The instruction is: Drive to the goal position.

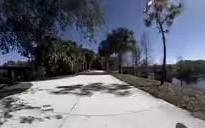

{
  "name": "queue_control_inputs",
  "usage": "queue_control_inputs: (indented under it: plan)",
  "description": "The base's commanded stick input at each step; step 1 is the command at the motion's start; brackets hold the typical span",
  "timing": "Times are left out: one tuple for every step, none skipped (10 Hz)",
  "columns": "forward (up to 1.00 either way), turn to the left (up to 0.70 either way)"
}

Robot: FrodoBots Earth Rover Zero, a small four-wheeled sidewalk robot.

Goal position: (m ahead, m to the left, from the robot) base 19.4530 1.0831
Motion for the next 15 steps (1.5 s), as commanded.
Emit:
queue_control_inputs:
  plan:
    - [1.0,0.0]
    - [1.0,0.0]
    - [1.0,0.0]
    - [1.0,0.0]
    - [1.0,0.0]
    - [1.0,0.0]
    - [1.0,0.0]
    - [1.0,0.0]
    - [1.0,0.0]
    - [1.0,0.0]
    - [1.0,0.0]
    - [1.0,0.0]
    - [1.0,0.0]
    - [1.0,0.0]
    - [1.0,0.0]
